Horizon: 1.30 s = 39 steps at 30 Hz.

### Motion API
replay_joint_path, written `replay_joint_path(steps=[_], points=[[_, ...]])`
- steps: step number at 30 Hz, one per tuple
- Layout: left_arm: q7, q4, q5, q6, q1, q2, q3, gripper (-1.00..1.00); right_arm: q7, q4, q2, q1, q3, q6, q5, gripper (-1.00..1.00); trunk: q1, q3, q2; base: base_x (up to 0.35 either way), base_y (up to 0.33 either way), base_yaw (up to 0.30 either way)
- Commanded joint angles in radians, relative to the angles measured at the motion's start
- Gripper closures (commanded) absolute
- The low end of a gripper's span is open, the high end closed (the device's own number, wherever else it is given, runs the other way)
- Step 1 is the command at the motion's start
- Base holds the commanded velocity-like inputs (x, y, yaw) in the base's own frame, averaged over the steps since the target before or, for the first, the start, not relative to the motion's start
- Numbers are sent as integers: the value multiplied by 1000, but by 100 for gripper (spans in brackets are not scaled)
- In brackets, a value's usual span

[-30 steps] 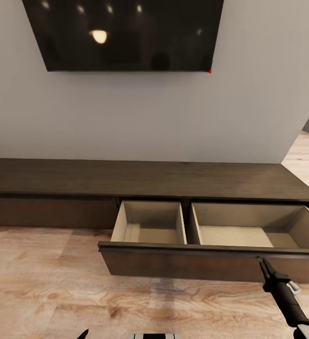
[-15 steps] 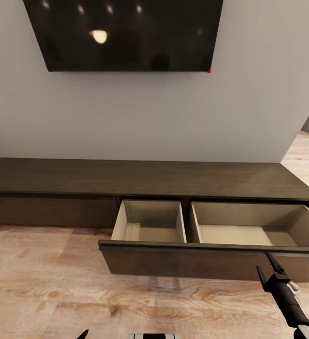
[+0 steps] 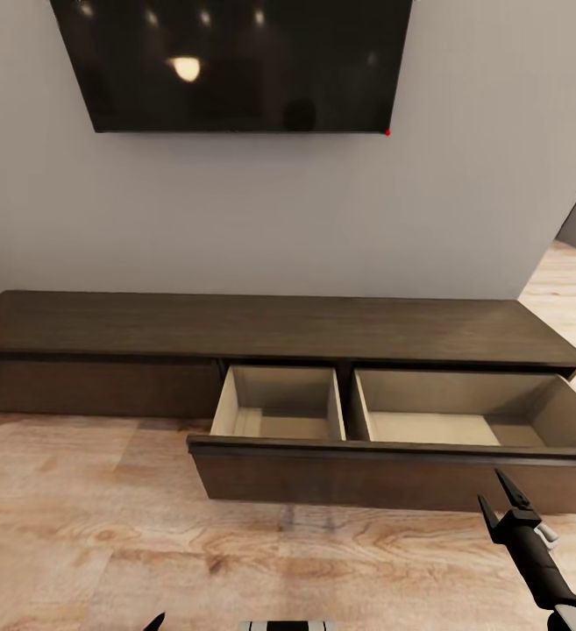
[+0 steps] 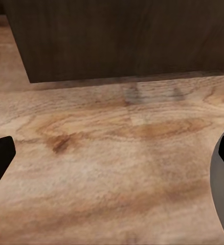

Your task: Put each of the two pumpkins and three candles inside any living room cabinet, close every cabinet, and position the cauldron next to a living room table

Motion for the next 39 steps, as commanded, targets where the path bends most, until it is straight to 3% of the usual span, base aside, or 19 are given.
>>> replay_joint_path(steps=[1,18,27,32,36,39], points=[[-2,0,0,-2,0,0,0,-100,1,1,0,-1,-3,8,-4,-100,0,-1,0,-104,0,0],[-6,0,3,-2,0,0,0,-100,-2,1,0,-1,-3,8,-1,-100,0,-1,0,-44,0,0],[-4,0,5,-2,-1,1,1,-100,-3,0,0,-1,-2,6,6,-100,-4,34,2,0,0,0],[-3,-1,13,-2,-1,2,1,-100,-8,-1,0,-1,5,4,12,-100,-24,50,37,0,0,0],[-3,-2,14,-1,-1,2,3,-100,-73,-7,0,1,9,5,14,-100,-39,62,65,0,0,0],[-3,-3,15,-1,-1,3,7,-100,-137,-10,-6,41,10,7,14,-100,-50,72,86,0,0,0]])
